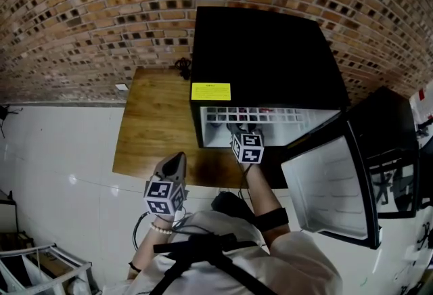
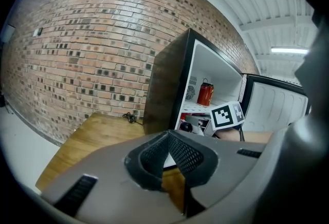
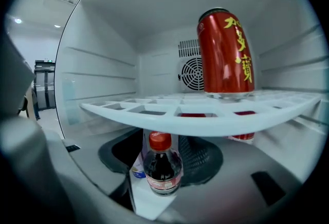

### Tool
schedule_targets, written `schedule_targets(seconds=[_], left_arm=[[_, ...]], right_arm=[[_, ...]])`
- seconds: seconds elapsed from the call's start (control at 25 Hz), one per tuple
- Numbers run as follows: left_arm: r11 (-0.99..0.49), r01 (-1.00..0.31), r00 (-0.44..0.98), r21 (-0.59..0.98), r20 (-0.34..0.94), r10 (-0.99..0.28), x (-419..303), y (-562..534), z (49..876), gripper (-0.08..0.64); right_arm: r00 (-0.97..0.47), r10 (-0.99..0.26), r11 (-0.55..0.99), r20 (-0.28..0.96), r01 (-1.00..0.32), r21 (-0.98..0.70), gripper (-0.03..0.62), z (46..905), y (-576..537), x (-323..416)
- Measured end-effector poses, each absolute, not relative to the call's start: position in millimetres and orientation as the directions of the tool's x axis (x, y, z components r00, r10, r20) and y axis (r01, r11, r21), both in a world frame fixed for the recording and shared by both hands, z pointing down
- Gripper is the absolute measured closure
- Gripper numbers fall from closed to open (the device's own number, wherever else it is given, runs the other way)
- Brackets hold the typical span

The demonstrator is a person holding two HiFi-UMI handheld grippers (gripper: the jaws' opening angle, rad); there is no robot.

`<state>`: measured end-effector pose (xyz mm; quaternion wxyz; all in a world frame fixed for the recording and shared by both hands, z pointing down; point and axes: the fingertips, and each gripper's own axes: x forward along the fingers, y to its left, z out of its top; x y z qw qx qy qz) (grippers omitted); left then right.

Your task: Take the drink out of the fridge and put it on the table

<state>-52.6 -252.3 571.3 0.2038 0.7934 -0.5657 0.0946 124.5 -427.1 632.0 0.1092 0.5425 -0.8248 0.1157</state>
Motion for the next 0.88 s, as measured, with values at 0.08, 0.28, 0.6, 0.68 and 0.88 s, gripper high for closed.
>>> schedule_targets(seconds=[0.08,0.28,0.6,0.68,0.88], left_arm=[[-0.275,-0.938,0.339,0.213,0.381,-0.860,-53.9,-254.3,570.2,0.560],[-0.278,-0.937,0.341,0.213,0.378,-0.861,-54.0,-257.2,568.9,0.560],[-0.282,-0.935,0.346,0.215,0.374,-0.861,-54.8,-256.8,568.3,0.560],[-0.289,-0.933,0.351,0.213,0.374,-0.858,-54.2,-256.0,568.1,0.560],[-0.309,-0.927,0.369,0.212,0.372,-0.852,-56.3,-251.3,565.1,0.560]], right_arm=[[-0.390,-0.869,0.387,0.306,-0.919,-0.073,0.354,631.3,-429.0,121.9],[-0.376,-0.868,0.388,0.326,-0.921,-0.029,0.373,636.1,-431.9,120.6],[-0.389,-0.857,0.404,0.338,-0.914,-0.026,0.426,633.6,-428.8,119.2],[-0.391,-0.856,0.407,0.339,-0.913,-0.025,0.428,633.5,-425.5,120.0],[-0.381,-0.859,0.396,0.342,-0.918,-0.027,0.428,633.8,-410.5,121.1]])
